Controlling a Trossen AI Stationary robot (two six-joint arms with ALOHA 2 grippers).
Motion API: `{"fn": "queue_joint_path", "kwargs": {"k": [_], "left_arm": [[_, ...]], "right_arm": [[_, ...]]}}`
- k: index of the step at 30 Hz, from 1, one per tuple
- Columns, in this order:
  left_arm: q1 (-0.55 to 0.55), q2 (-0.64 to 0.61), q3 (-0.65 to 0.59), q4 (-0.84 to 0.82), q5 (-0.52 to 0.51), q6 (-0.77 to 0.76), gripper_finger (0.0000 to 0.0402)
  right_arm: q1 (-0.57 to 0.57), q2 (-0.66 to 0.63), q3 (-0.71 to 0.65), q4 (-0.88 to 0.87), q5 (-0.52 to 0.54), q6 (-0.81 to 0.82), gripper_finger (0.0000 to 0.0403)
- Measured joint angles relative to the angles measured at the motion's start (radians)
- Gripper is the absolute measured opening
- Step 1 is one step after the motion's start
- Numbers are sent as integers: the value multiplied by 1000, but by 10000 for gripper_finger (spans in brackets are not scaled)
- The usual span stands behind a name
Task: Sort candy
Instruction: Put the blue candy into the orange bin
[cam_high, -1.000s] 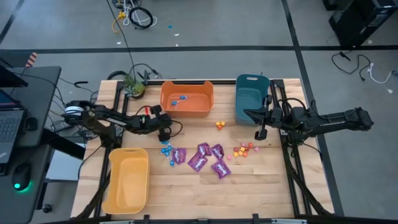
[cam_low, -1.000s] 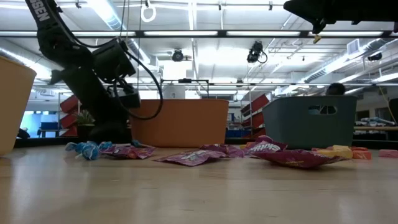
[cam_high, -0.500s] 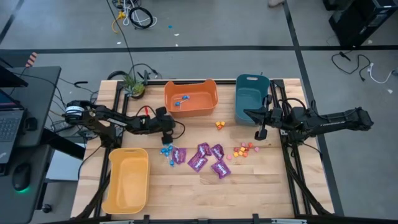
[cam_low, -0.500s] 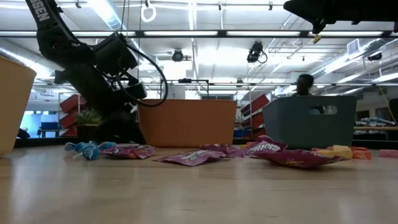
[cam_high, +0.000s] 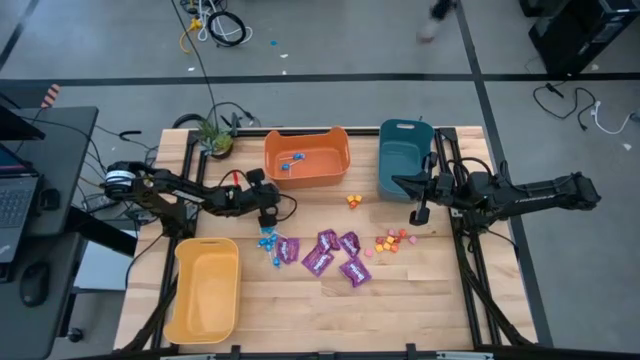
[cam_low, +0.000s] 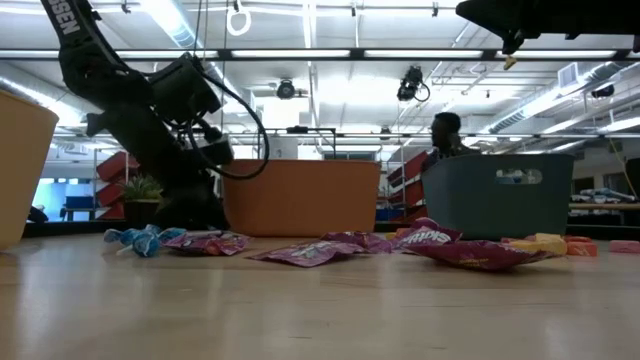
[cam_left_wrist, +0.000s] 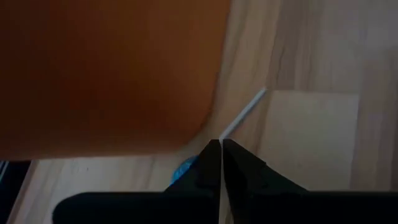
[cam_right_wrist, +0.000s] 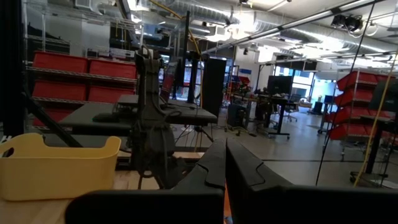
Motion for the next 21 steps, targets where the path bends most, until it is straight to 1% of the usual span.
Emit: {"fn": "queue_joint_path", "kwargs": {"k": [2, 4, 7, 13, 18, 21], "left_arm": [[0, 0, 0, -17, 13, 0, 24], [0, 0, 0, -38, 55, 0, 24], [0, -2, 0, -47, 84, -3, 24], [0, -2, 0, -38, 89, -7, 23], [-9, -8, 2, -71, 96, -108, 23], [-25, -21, 2, -92, 86, -105, 23]], "right_arm": [[0, 0, 0, 0, 0, 0, 0], [0, 0, 0, 0, 0, 0, 0], [0, 0, 0, 0, 0, 0, 0], [0, 0, 0, 0, 0, 0, 0], [0, 0, 0, 0, 0, 20, 0], [0, 0, 0, 0, 0, 26, 0]]}}
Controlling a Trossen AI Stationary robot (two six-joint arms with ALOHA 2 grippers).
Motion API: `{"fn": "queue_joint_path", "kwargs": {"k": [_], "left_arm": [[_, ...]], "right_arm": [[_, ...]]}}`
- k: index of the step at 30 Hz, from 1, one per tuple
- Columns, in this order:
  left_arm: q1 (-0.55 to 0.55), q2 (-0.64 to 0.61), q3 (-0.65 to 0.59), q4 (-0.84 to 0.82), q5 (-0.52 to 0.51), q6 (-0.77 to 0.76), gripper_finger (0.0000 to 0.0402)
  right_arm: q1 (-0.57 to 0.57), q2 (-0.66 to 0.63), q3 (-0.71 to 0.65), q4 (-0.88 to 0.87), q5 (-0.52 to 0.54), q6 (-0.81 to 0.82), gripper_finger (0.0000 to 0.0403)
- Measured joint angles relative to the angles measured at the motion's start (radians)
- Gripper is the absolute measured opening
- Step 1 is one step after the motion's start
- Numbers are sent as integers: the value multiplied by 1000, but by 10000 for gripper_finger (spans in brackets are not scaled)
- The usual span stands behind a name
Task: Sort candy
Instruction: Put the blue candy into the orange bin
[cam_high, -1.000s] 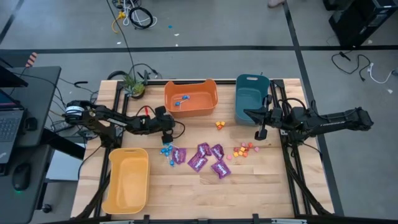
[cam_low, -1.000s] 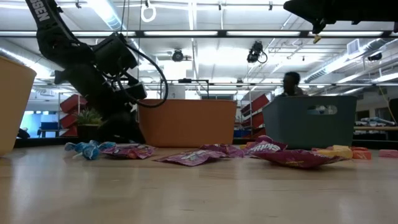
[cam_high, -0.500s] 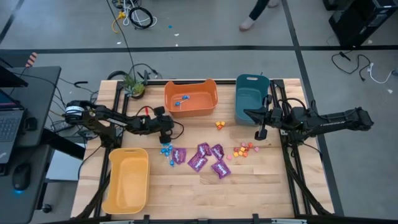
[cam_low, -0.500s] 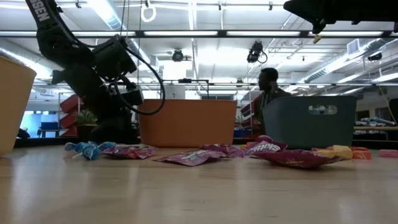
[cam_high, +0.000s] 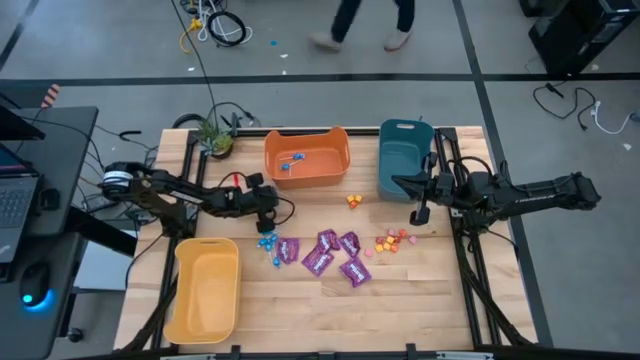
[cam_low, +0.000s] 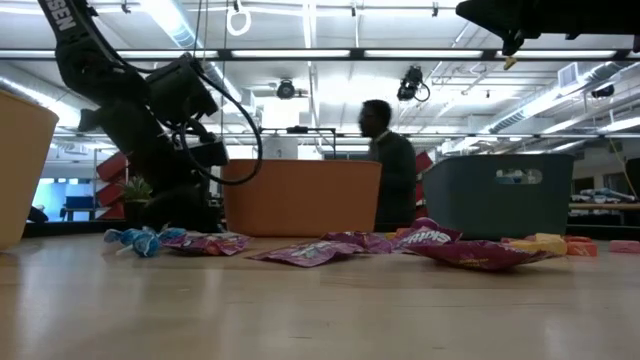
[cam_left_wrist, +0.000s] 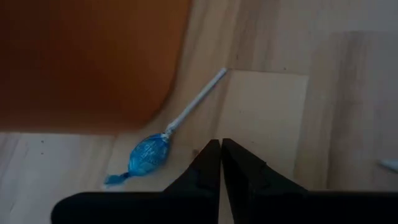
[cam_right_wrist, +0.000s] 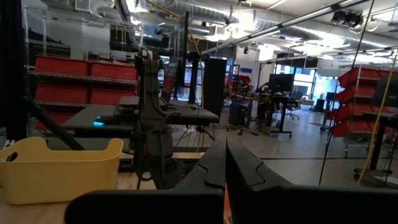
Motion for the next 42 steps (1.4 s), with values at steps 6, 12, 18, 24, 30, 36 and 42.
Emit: {"fn": "queue_joint_path", "kwargs": {"k": [6, 12, 18, 24, 30, 36, 42], "left_arm": [[-1, -63, -2, -11, -104, -7, 23], [13, -78, -2, -92, -207, -65, 27], [25, -78, -2, -102, -172, -99, 51], [25, -78, -2, -85, -172, -74, 90], [26, -77, -2, -85, -160, -73, 123], [32, -70, -2, -62, -134, -73, 137], [62, -59, -2, -51, -134, -78, 138]], "right_arm": [[0, 0, 0, 0, 0, -1, 0], [0, 0, 0, -2, 0, -9, 0], [0, 0, 0, -8, 0, -12, 0], [-1, 0, 0, -19, 0, -18, 0], [-1, 0, 0, -25, 0, -19, 0], [-1, 0, 0, -25, 0, -24, 0], [-1, 0, 0, -25, 0, -30, 0]]}}
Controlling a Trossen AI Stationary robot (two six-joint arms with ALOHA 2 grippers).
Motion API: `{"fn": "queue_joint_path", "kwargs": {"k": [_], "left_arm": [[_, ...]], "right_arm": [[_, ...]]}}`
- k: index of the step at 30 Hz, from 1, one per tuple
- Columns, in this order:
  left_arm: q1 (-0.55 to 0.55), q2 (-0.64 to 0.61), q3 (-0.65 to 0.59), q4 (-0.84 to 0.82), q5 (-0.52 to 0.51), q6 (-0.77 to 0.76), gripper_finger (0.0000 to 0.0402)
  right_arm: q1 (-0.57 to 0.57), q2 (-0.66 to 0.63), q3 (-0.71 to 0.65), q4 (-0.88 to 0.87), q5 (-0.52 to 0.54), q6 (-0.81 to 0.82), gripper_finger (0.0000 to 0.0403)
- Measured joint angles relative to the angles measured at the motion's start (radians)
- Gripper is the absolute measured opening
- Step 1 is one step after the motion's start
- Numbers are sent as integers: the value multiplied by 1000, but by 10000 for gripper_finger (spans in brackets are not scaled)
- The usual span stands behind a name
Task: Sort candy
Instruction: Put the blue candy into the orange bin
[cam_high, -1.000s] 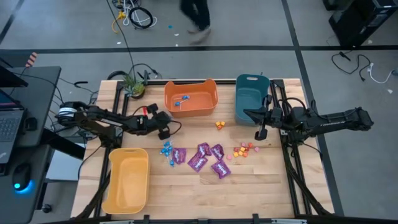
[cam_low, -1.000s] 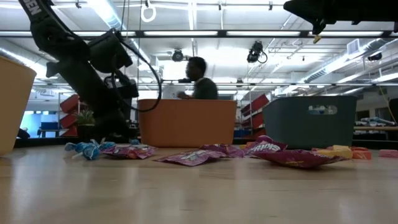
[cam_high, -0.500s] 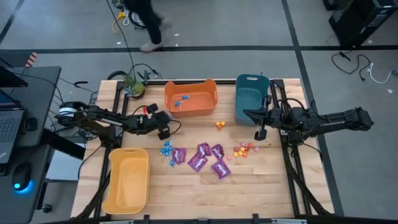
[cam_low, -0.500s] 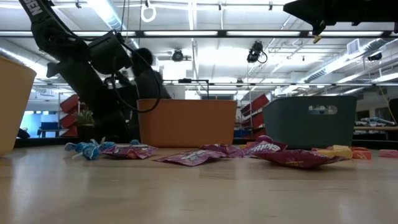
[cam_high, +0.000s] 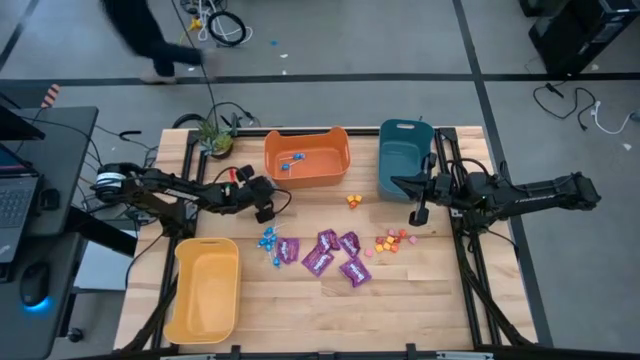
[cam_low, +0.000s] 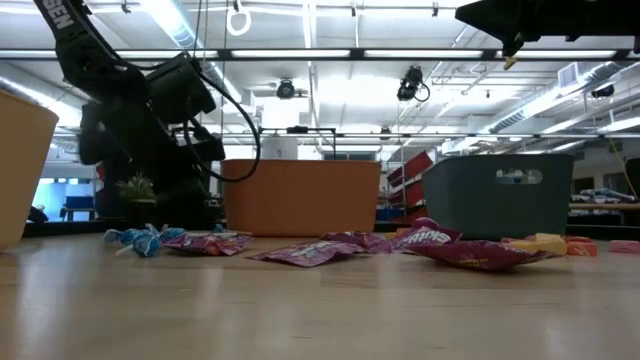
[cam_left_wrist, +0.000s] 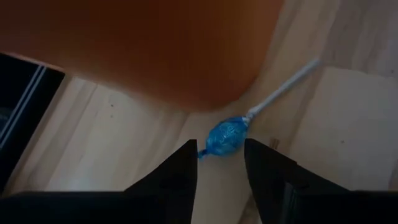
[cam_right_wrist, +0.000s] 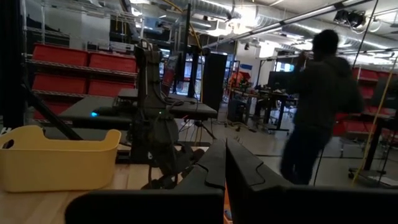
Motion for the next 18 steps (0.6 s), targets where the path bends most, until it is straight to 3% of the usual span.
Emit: {"fn": "queue_joint_path", "kwargs": {"k": [18], "left_arm": [[82, 5, 0, 14, 149, 99, 138]], "right_arm": [[0, 0, 0, -14, 0, 0, 0]]}}
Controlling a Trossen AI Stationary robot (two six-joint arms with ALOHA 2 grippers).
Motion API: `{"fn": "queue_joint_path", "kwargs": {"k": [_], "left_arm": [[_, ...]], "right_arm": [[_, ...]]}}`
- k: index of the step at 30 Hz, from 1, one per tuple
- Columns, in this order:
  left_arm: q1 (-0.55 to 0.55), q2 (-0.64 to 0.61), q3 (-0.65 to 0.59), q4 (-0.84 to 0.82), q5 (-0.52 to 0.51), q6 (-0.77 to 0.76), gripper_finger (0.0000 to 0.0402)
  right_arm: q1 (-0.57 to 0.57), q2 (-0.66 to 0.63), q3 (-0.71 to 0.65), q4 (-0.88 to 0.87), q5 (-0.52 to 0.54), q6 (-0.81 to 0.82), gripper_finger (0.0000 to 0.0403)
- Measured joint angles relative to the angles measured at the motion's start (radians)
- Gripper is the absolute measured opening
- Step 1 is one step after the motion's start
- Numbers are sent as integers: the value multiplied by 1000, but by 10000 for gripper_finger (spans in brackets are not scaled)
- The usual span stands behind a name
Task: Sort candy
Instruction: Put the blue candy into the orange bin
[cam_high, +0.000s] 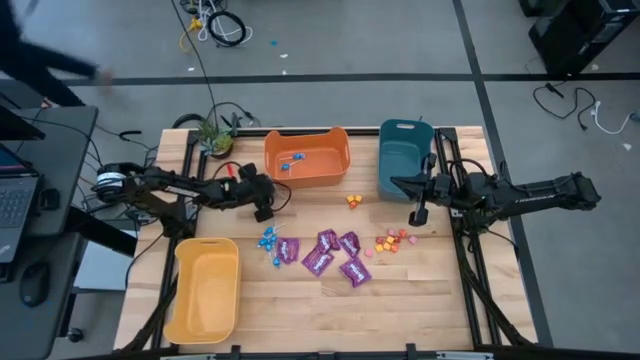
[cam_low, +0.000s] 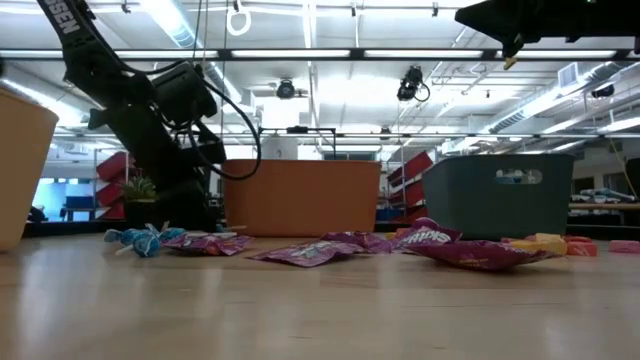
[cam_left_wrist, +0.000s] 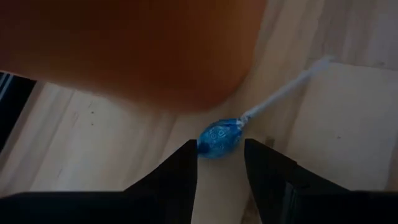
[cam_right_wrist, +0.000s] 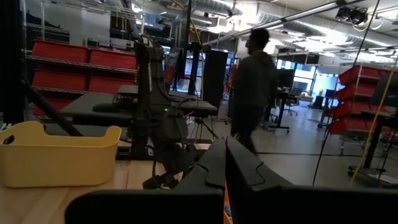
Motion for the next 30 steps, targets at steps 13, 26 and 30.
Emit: {"fn": "queue_joint_path", "kwargs": {"k": [13, 26, 30], "left_arm": [[13, 0, 2, -24, 103, -5, 138], [10, -1, 0, -10, 118, -18, 138], [3, -5, 0, -13, 220, -23, 138]], "right_arm": [[0, 0, 0, -1, 0, 0, 0], [0, 0, 0, -1, 0, 0, 0], [0, 0, 0, -1, 0, 0, 0]]}}
